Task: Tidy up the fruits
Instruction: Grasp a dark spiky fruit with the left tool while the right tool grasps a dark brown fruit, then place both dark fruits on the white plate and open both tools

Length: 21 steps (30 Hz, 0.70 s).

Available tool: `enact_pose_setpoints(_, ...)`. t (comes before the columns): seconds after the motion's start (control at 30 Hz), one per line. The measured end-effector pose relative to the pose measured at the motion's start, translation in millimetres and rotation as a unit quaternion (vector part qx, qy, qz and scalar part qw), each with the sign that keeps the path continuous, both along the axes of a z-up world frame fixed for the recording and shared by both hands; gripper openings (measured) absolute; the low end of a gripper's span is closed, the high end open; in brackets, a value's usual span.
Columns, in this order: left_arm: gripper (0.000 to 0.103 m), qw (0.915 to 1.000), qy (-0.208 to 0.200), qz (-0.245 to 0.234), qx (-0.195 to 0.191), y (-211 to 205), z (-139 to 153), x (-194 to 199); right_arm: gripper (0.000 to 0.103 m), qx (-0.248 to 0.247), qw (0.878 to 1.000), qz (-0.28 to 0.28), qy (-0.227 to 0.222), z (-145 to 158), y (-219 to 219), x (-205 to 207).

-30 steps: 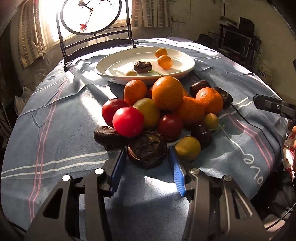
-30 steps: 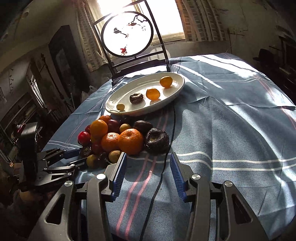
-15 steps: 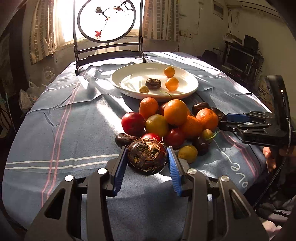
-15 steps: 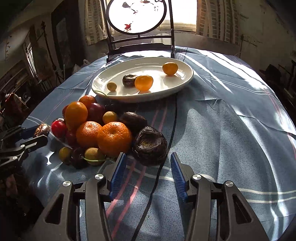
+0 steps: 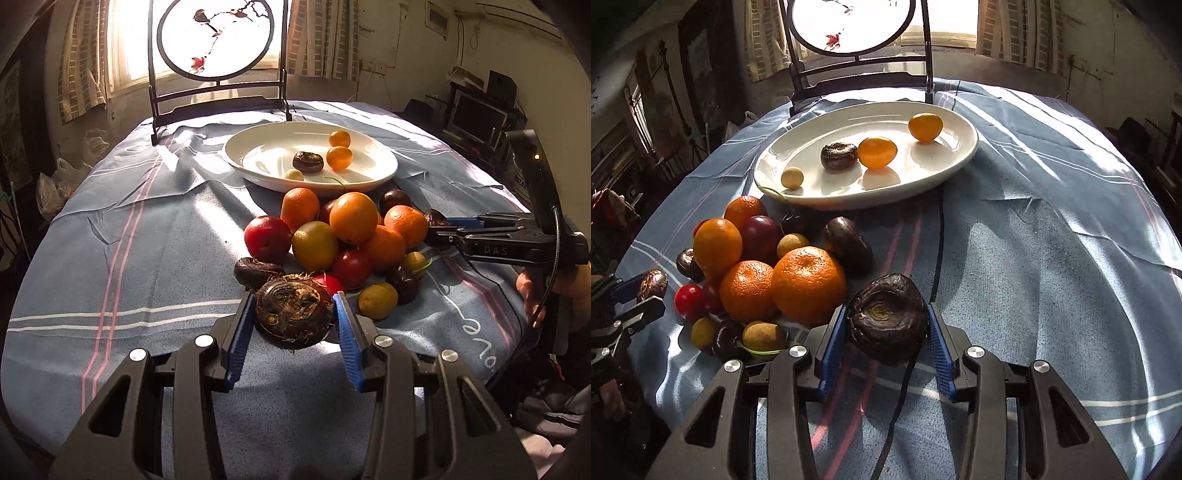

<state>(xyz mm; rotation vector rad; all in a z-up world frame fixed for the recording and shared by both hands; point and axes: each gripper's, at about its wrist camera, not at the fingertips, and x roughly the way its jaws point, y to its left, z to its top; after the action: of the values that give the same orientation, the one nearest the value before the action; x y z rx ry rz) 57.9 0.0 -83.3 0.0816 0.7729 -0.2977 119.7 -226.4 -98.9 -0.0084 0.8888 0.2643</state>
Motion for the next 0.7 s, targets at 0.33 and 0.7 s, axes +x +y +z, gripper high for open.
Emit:
enact_pose_setpoints(0.33,0.042,0.9996,-0.022,0.014,-0.008,3.9,12.7,-2.6,0.043,0.042,0.998,-0.009,-0.048,23.1,-17.8,-22.7)
enact_pose_setpoints(0.7,0.042,0.9993,-0.036,0.003,-0.007,-19.2,54.9,99.2,0.043,0.080,0.994,0.001,-0.072,79.7,-24.4,57.8)
